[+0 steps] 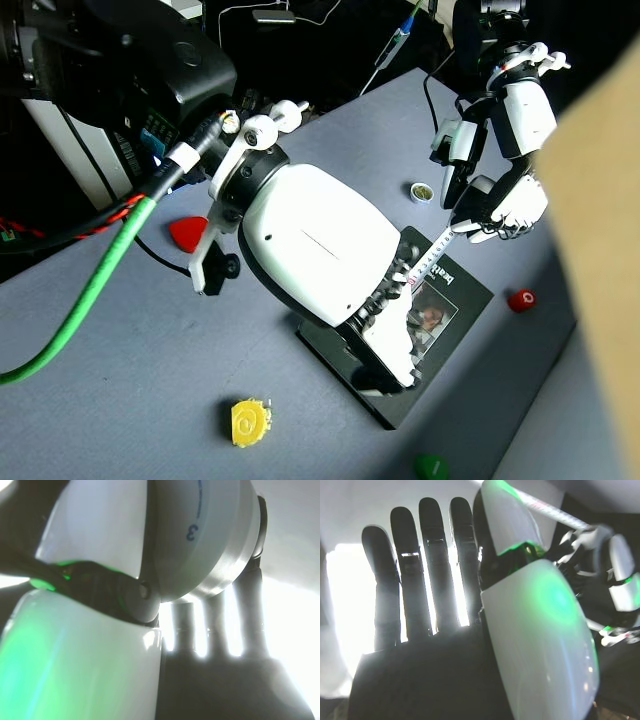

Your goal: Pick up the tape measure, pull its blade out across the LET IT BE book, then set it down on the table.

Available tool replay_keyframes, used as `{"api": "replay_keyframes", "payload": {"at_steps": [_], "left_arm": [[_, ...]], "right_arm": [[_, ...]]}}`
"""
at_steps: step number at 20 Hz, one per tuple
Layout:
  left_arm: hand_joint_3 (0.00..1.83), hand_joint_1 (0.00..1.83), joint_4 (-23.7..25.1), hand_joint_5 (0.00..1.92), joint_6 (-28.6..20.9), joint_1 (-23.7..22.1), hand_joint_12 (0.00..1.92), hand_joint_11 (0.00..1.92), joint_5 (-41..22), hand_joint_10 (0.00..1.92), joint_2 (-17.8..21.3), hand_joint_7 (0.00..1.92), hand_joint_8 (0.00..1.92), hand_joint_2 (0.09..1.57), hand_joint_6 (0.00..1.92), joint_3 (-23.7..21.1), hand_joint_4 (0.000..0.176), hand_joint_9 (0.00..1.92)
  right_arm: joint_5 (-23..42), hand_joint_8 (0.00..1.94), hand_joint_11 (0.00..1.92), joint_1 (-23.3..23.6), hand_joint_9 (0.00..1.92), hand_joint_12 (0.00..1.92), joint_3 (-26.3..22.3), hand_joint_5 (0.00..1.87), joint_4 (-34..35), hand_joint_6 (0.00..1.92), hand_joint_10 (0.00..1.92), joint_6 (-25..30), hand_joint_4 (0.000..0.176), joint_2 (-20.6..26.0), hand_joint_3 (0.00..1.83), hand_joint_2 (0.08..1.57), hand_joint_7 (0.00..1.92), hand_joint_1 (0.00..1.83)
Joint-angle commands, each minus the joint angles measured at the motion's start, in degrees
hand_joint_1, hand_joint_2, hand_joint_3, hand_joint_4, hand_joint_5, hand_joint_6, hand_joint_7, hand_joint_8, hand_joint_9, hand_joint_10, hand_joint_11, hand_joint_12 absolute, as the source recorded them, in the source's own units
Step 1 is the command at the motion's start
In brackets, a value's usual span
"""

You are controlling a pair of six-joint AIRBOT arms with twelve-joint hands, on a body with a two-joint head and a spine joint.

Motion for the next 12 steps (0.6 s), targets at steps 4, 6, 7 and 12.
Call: {"api": "replay_keyframes", "payload": {"at_steps": [4, 6, 7, 12], "left_arm": [[0.0, 1.5, -0.95, 1.01, -0.47, -0.7, 1.44, 0.92, -7.51, 1.02, -0.44, 1.05, 0.77, 1.07, 0.66, 0.12, 0.0, 0.99], [0.0, 1.5, -0.83, 1.02, -0.47, -0.72, 1.45, 0.91, -7.5, 1.02, -0.45, 1.06, 0.78, 1.07, 0.66, 0.07, 0.0, 0.99], [0.0, 1.5, -0.83, 1.02, -0.47, -0.74, 1.45, 0.91, -7.5, 1.02, -0.48, 1.06, 0.78, 1.07, 0.66, 0.12, 0.0, 0.99], [0.0, 1.5, -0.7, 1.03, -0.47, -0.84, 1.44, 0.93, -7.49, 1.02, -0.52, 1.05, 0.77, 1.07, 0.65, 0.14, 0.0, 0.99]], "right_arm": [[0.52, 0.03, 0.32, 0.26, 0.5, 1.47, 1.99, 0.79, -4.49, 0.03, 0.86, 0.83, 0.0, -1.29, 0.0, 1.16, 0.83, 1.03], [0.21, 0.03, 0.32, -0.32, 0.49, 1.46, 2.66, 0.79, -4.49, 0.03, 0.86, 0.79, 0.0, -2.11, 0.0, 1.16, 0.84, 1.03], [-0.16, 0.03, 0.32, -0.46, 0.49, 1.46, 2.94, 0.79, -4.58, 0.03, 0.86, 1.06, 0.0, -2.39, 0.0, 1.16, 0.84, 1.03], [-0.24, 0.03, 0.33, -0.66, 0.5, 1.46, 5.21, 0.8, -4.89, 0.03, 0.86, 1.71, 0.0, -4.09, 0.0, 1.16, 0.84, 1.03]]}}
